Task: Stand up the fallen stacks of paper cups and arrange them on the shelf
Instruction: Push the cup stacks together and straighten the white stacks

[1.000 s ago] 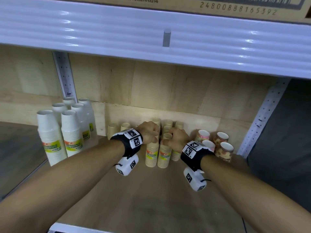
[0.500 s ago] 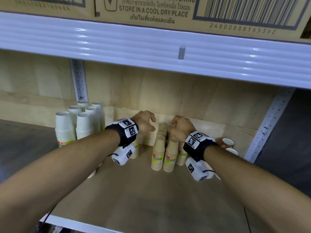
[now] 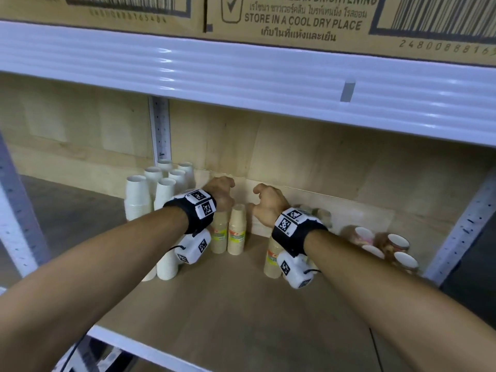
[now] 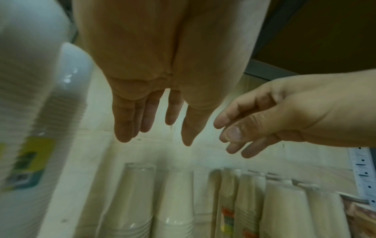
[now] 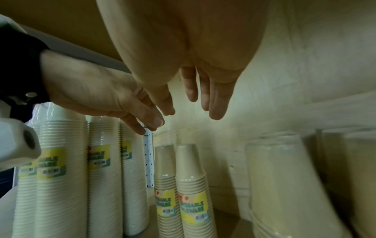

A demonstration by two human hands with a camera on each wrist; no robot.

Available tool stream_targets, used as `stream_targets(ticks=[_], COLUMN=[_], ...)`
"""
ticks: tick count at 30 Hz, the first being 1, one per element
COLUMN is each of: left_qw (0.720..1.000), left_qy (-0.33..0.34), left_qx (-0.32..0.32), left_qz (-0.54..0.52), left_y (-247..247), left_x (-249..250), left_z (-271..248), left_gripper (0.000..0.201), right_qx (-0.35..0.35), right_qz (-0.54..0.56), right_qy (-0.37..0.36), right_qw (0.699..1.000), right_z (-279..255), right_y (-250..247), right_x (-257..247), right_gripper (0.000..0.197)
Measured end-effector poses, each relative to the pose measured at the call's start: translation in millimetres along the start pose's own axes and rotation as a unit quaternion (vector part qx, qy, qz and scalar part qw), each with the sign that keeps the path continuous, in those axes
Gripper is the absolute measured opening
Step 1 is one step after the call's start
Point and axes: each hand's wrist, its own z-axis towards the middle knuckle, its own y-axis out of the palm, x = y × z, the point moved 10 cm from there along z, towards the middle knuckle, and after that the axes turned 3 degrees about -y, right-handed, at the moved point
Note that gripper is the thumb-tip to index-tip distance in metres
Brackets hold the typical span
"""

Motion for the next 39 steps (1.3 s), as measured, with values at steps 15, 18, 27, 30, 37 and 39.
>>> stream_targets(ticks=[15, 18, 27, 30, 37, 39], left_qw=[0.999, 0.999, 0.998, 0.998, 0.998, 0.998], left_qy=[-0.035, -0.035, -0.045, -0.048, -0.043, -0.034], left_qx=[-0.013, -0.012, 0.013, 0.016, -0.011, -0.018], left_qz=[0.013, 0.009, -0.048, -0.047, -0.049, -0.039], left_y=[45.1, 45.3, 39.8, 35.5, 31.2, 30.7], left_x=[-31.9, -31.3, -36.0, -34.2, -27.3, -23.4], left_z=[2.5, 2.4, 1.0, -4.5, -20.1, -23.9], left_gripper=[0.039, 0.029, 0.017, 0.016, 0.027, 0.03], right_qx=[-0.086, -0.096, -0.087, -0.079, -0.078, -0.083], right_qz=[-0.039, -0.032, -0.039, -0.032, -0.027, -0.029], right_qy=[0.005, 0.009, 0.012, 0.008, 0.005, 0.008], right_qw=[0.995, 0.995, 0.995, 0.996, 0.997, 0.996], right_z=[27.2, 32.0, 31.6, 27.0, 7.0, 0.3], right_y=[70.7, 81.0, 90.3, 88.0, 78.4, 73.9], right_x=[-15.9, -14.5, -9.4, -10.0, -10.1, -9.1], right_gripper=[0.047, 0.045, 0.011, 0.022, 0.023, 0.019])
